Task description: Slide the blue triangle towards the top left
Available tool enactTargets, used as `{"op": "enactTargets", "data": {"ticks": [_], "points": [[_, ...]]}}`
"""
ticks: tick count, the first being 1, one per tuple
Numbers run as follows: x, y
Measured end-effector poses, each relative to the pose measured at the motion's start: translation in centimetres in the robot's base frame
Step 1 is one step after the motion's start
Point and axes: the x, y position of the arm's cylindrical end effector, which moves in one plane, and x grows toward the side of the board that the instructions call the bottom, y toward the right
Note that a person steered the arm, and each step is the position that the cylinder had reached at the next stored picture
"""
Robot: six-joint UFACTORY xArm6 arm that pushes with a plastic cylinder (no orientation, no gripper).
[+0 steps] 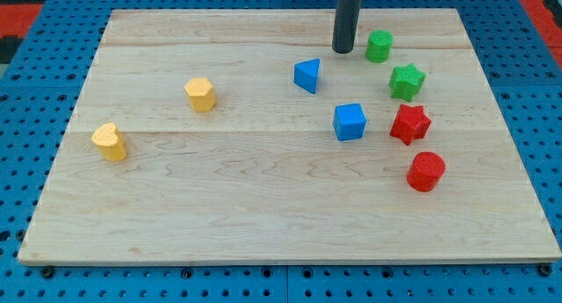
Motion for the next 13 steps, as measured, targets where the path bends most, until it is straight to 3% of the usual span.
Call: {"op": "enactTargets", "data": {"ticks": [2,3,5,7,9,13], "points": [[0.0,6.1],[0.0,2.5],[5.8,0.4],[7.6,-11.9],[5.1,-18.9],[1.8,-11.1]]}}
